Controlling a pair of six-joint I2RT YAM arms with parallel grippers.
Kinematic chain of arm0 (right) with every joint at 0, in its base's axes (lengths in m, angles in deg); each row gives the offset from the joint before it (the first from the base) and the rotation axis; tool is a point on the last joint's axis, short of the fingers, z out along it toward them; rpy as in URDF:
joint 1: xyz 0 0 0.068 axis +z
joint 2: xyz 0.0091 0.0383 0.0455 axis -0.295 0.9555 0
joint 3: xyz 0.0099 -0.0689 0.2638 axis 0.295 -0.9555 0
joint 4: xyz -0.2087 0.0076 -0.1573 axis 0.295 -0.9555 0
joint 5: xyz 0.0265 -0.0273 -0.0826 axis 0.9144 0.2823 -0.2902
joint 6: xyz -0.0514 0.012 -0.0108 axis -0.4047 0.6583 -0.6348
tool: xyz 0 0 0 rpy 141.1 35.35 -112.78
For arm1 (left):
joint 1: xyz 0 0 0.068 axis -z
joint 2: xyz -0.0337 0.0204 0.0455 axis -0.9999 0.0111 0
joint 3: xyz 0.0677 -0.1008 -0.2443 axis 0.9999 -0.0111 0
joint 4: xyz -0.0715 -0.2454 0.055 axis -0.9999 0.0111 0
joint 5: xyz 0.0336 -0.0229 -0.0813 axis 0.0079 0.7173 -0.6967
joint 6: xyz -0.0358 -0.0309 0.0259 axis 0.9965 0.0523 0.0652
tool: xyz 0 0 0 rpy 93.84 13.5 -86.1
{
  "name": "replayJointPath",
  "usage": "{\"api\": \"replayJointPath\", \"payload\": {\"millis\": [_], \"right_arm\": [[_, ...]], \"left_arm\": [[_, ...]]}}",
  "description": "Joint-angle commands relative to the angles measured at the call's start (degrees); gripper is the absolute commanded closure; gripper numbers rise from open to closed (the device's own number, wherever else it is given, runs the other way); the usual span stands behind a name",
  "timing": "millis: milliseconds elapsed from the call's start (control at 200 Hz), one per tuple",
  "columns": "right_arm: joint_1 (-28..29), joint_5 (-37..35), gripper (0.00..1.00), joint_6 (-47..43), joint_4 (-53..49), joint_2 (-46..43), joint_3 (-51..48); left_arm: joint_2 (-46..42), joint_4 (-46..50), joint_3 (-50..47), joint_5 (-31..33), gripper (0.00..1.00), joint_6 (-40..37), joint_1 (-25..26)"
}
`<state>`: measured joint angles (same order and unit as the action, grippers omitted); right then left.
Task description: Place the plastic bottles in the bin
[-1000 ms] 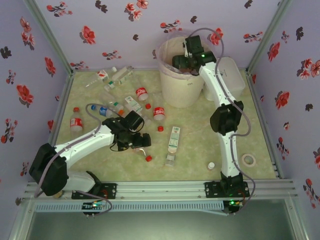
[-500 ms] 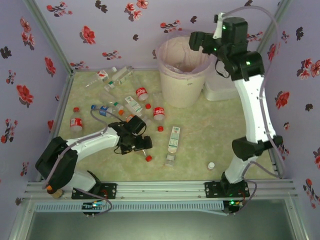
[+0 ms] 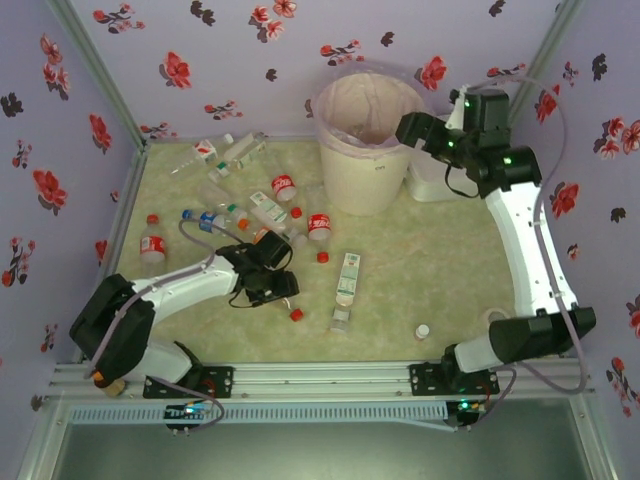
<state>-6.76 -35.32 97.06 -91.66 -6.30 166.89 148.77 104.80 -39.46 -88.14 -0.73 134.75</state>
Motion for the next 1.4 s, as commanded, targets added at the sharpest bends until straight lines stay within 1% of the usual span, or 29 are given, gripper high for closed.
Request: {"api": "replayJointPath", "payload": {"millis": [0, 75, 205, 270, 365, 445, 535, 620, 705, 780, 875, 980, 1075, 1245, 1335, 1395], "right_arm": [[-0.55, 3.9, 0.02, 2.38, 4.62, -5.93, -3.08], [-0.57, 5.54, 0.02, 2.97, 6.38, -8.18, -6.31], [-0.47, 11.94, 0.02, 4.53, 10.85, -11.17, -12.37], [-0.34, 15.44, 0.03, 4.98, 12.16, -12.39, -14.8], [1.07, 17.94, 0.07, 5.21, 12.59, -13.53, -16.97], [3.84, 19.58, 0.08, 4.23, 13.18, -13.58, -18.07], [7.6, 20.01, 0.09, 3.71, 13.54, -11.98, -17.94], [10.25, 21.37, 0.15, 3.92, 13.83, -9.25, -16.93], [12.13, 24.03, 0.23, 6.0, 16.93, -6.17, -16.68], [14.08, 24.76, 0.25, 6.79, 19.18, -3.62, -15.94], [16.44, 24.29, 0.24, 5.5, 19.23, -0.55, -13.72], [17.71, 25.08, 0.23, 5.54, 19.83, 2.68, -12.0], [18.38, 26.5, 0.23, 6.86, 23.52, 4.13, -12.2], [18.92, 30.25, 0.22, 10.63, 30.34, 5.85, -12.61], [18.97, 30.83, 0.21, 11.5, 31.72, 6.72, -12.6], [18.96, 31.17, 0.22, 11.71, 31.85, 7.36, -12.11]], "left_arm": [[-3.42, 6.66, 2.61, 5.93, 0.53, -0.45, 0.06], [-4.92, 11.37, 6.16, 9.11, 0.54, -2.41, 0.04], [-6.37, 19.36, 15.52, 16.25, 0.55, -8.64, -0.07], [-6.42, 19.61, 19.78, 17.75, 0.57, -13.36, -0.31], [-5.9, 15.73, 24.23, 16.43, 0.6, -21.72, -0.54], [-5.31, 9.15, 25.98, 13.09, 0.65, -28.43, -1.19], [-4.42, 2.13, 27.42, 4.32, 0.68, -34.94, -2.25], [-4.41, -2.6, 28.27, -4.03, 0.68, -40.18, -2.42], [-5.37, -6.08, 27.73, -9.18, 0.68, -42.75, -2.73], [-6.26, -8.38, 27.01, -13.57, 0.69, -43.22, -3.64], [-7.09, -10.69, 26.06, -20.09, 0.68, -42.97, -4.75], [-8.57, -13.96, 24.36, -24.33, 0.68, -42.05, -5.83], [-9.47, -17.95, 22.76, -27.85, 0.69, -39.95, -7.07], [-9.58, -21.33, 20.84, -30.85, 0.69, -38.18, -8.03], [-9.58, -22.69, 20.2, -32.04, 0.69, -37.77, -8.03], [-9.26, -22.84, 20.03, -32.37, 0.69, -37.57, -8.04]]}}
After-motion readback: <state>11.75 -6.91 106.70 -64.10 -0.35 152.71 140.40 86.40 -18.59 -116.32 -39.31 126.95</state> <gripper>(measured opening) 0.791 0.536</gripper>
